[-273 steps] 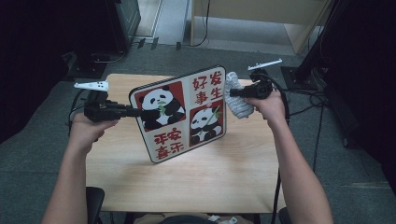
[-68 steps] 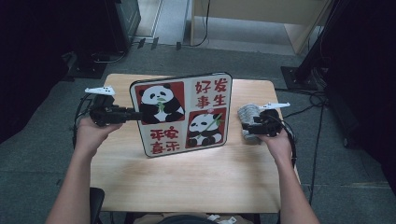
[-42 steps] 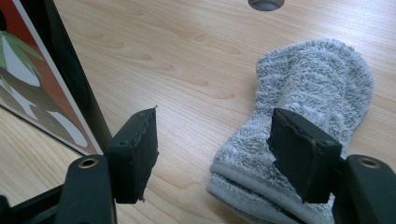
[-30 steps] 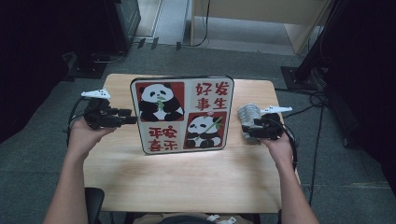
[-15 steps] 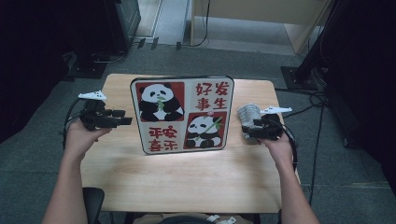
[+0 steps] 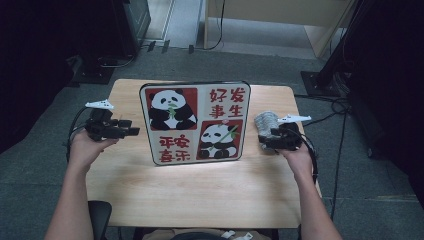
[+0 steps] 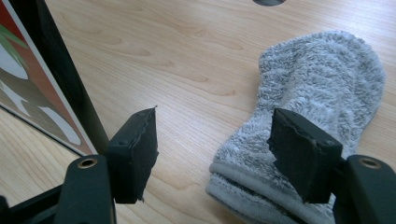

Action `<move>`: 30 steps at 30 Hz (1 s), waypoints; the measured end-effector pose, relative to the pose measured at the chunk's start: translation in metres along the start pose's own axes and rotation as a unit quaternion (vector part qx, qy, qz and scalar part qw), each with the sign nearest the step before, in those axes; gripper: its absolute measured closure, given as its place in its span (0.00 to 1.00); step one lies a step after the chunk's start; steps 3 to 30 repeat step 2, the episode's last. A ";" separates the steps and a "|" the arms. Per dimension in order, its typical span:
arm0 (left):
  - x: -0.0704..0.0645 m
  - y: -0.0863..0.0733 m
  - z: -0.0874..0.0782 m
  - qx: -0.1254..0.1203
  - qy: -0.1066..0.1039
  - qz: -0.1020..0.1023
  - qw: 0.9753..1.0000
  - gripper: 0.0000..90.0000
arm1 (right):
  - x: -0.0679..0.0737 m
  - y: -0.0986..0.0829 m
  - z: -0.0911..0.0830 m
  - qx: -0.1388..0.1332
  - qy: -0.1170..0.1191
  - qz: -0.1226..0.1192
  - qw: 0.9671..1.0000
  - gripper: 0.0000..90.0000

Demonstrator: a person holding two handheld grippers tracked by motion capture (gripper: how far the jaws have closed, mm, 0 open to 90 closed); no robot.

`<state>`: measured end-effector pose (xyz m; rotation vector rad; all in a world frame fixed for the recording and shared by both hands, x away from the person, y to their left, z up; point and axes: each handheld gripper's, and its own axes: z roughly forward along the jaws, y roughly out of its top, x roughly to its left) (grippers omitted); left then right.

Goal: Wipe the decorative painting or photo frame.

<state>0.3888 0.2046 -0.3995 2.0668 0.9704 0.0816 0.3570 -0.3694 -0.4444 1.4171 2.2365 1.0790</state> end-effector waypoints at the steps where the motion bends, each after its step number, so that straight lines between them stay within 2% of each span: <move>1: 0.000 0.000 0.000 -0.002 0.000 -0.002 1.000 0.45 | 0.000 0.000 0.000 0.000 0.001 -0.001 1.000 0.37; 30: 0.000 0.000 0.000 -0.003 -0.001 -0.002 1.000 0.45 | 0.000 0.000 0.000 0.000 0.001 -0.002 1.000 0.37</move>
